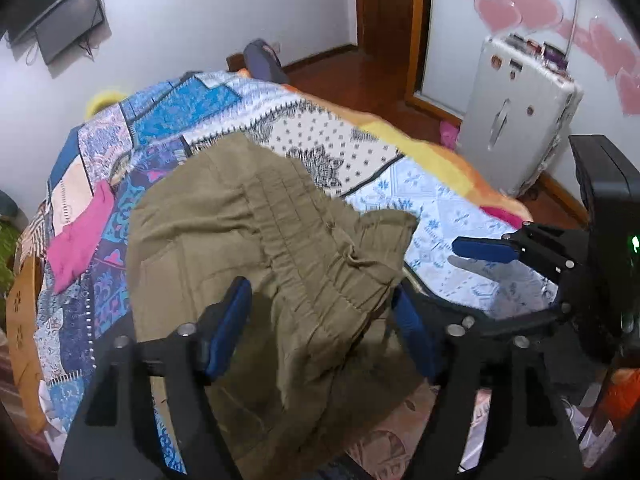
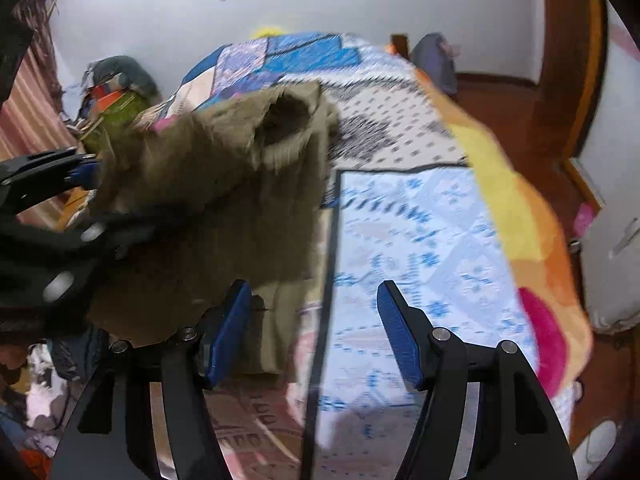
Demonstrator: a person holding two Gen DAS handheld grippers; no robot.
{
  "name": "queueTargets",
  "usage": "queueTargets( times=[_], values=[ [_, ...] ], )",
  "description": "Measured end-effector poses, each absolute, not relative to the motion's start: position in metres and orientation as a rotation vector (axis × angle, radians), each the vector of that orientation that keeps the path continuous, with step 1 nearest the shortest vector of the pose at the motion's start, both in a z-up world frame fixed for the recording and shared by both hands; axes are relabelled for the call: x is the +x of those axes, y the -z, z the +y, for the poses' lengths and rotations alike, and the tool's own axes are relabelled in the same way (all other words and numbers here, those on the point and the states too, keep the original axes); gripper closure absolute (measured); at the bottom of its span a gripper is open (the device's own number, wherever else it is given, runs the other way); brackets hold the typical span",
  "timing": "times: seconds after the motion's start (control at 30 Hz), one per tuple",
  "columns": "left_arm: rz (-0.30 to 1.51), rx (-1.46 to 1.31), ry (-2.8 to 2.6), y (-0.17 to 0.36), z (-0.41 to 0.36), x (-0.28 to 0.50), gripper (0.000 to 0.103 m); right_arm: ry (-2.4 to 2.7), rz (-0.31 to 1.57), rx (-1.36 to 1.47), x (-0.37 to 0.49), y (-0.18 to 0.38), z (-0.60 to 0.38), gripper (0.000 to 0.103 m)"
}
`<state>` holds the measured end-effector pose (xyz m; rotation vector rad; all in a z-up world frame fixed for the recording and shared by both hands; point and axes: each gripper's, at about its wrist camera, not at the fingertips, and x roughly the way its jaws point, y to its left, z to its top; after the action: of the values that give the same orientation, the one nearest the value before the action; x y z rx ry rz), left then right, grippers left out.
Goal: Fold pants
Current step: 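Lay the lifted pants back down with the left tool and release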
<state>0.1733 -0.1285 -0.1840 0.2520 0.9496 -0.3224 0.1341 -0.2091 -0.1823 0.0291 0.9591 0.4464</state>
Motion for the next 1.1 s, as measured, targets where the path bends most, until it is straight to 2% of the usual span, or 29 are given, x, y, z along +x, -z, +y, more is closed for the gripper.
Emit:
queueTargets(
  times=[0.2,0.37,0.6,0.83,0.97,1.1],
  values=[
    [0.872,0.207,0.321,0.148,-0.110,0.159,0.029,-0.409,0.880,0.050,0.131,0.151,-0.227,0.041],
    [0.830,0.155,0.263,0.131,-0.076,0.160,0.021,-0.443,0.804,0.074,0.133,0.124,-0.223,0.041],
    [0.946,0.147,0.154,0.169,-0.032,0.169,0.021,-0.546,0.778,0.085,0.141,0.117,-0.184,0.040],
    [1.021,0.123,0.165,0.205,-0.015,0.161,0.021,-0.574,0.882,0.062,0.145,0.153,-0.151,0.040],
    [1.034,0.087,0.157,0.220,-0.009,0.155,0.013,-0.572,0.926,0.043,0.135,0.175,-0.155,0.038],
    [1.051,0.010,0.179,0.222,0.002,0.155,0.013,-0.571,0.944,0.113,0.127,0.181,-0.172,0.038]
  ],
)
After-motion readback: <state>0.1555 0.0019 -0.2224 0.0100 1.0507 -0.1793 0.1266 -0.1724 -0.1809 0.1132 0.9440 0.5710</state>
